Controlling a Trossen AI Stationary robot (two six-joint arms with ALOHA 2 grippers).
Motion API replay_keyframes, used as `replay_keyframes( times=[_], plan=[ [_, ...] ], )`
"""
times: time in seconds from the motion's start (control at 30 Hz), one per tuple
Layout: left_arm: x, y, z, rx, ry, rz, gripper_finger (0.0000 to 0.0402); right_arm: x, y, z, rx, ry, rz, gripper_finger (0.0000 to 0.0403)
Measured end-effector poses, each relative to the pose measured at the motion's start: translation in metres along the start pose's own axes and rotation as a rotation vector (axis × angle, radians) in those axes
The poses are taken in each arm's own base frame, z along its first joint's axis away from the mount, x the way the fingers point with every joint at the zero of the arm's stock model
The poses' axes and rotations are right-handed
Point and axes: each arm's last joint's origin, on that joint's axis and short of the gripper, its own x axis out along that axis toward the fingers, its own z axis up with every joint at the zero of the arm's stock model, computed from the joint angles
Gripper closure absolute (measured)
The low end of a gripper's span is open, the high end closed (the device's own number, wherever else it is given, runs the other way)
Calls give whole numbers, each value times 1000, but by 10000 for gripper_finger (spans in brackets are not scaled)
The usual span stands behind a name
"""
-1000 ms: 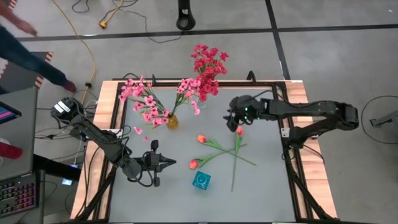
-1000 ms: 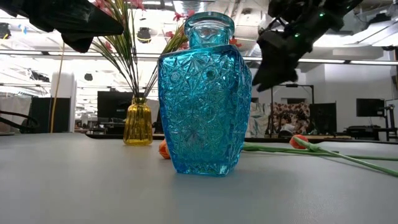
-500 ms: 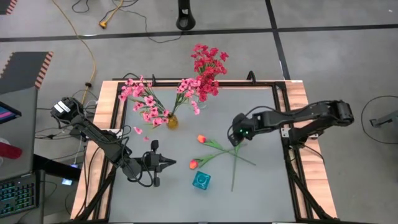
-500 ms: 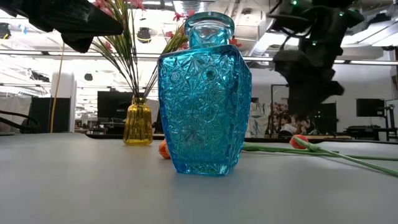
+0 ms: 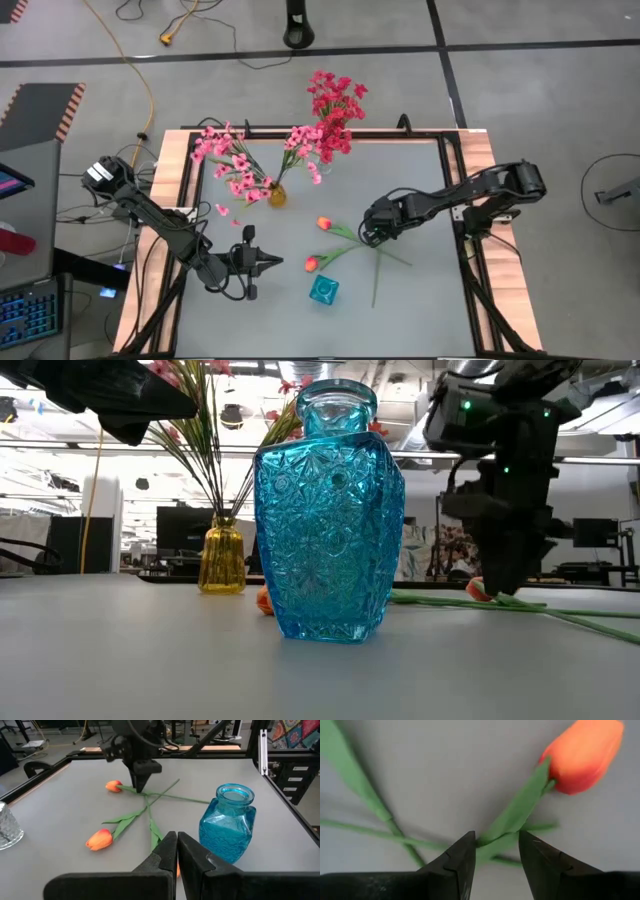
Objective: Sort flowers into vase by color
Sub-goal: Put the right orange tulip into the blue vase
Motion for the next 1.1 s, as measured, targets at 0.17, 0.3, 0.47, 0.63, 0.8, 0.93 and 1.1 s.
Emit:
replay_keyframes(
  times=[0.17,0.3,0.47,0.63,0.8,0.93,1.1],
  plan=[
    [0,1,5,-39,-53,70,400,11,2,0,-1,17,-33,227],
    [-6,7,17,-45,-114,111,400,16,3,0,-3,24,-50,227],
    [-17,20,37,0,-168,60,400,17,2,-1,-3,40,-48,227],
    [-26,40,51,123,-173,-85,400,16,2,-1,-3,43,-45,229],
    [-31,64,60,236,-186,-203,400,16,2,-2,-4,48,-48,247],
    [-40,80,64,291,-207,-285,400,16,1,-2,-5,48,-49,272],
    [-54,95,63,311,-179,-296,400,17,1,-2,-5,49,-50,294]
  ],
)
